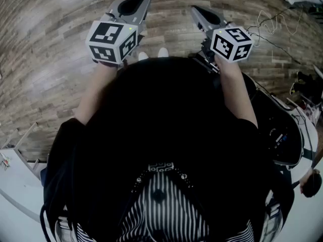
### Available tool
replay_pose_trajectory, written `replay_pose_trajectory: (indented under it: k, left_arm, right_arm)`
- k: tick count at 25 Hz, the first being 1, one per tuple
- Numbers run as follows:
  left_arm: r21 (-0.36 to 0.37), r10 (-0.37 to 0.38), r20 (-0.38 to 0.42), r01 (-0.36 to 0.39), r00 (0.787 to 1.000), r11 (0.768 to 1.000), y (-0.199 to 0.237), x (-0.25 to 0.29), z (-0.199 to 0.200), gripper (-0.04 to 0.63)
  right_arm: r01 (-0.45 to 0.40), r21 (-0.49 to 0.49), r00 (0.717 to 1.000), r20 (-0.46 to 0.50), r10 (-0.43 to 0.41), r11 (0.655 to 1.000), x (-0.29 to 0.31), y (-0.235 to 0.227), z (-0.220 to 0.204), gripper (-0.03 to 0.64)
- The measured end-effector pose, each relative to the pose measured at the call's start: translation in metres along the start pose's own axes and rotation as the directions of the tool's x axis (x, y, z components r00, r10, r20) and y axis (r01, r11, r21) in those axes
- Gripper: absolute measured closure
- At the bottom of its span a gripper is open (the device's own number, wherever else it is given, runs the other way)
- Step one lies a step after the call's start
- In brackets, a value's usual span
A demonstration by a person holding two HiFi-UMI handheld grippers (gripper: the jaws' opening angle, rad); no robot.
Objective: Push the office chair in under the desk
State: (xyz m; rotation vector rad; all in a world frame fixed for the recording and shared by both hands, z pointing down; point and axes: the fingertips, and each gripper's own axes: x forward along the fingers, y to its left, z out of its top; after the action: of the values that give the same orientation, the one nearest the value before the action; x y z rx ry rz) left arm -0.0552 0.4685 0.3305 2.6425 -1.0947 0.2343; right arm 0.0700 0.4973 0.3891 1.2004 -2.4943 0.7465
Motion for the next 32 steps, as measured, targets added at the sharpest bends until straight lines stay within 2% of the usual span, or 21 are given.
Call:
replay_pose_trajectory:
  k: [5,11,17,22,24,28,32]
  left_arm:
    - [-0.015,0.014,-0.002,-0.014,1.0,1.0,-0.008,0.005,0.0,0.592]
    - [0.016,0.033,-0.017,-0.033,0.999,0.999,-0.022,0.015,-0.002,0.592]
    - [0.018,0.063,-0.019,-0.063,0.998,0.998,-0.024,0.014,-0.008,0.592]
    - [0.006,0.1,-0.025,-0.1,0.995,0.995,-0.019,0.04,-0.005,0.592]
    - [0.008,0.102,-0.024,-0.102,0.994,0.995,-0.02,0.044,-0.003,0.592]
    - [0.008,0.092,-0.046,-0.092,0.995,0.996,-0.023,0.083,-0.011,0.592]
    - [0.018,0.095,-0.033,-0.094,0.995,0.995,-0.032,0.056,-0.011,0.592]
  right_arm:
    - [-0.024,-0.013,1.0,-0.004,0.024,1.0,-0.002,-0.001,0.003,0.618]
    - [-0.062,-0.039,0.998,-0.028,0.061,0.997,-0.005,-0.008,-0.002,0.618]
    - [-0.096,0.011,0.995,-0.006,0.096,0.995,0.0,-0.019,-0.002,0.618]
    - [-0.131,0.03,0.991,-0.007,0.131,0.991,0.005,-0.047,0.006,0.617]
    - [-0.15,0.047,0.989,0.007,0.149,0.988,0.002,-0.049,0.01,0.618]
    - [-0.147,0.08,0.989,0.01,0.147,0.986,0.007,-0.088,0.009,0.617]
    - [-0.137,0.081,0.99,0.036,0.135,0.987,0.001,-0.068,0.01,0.617]
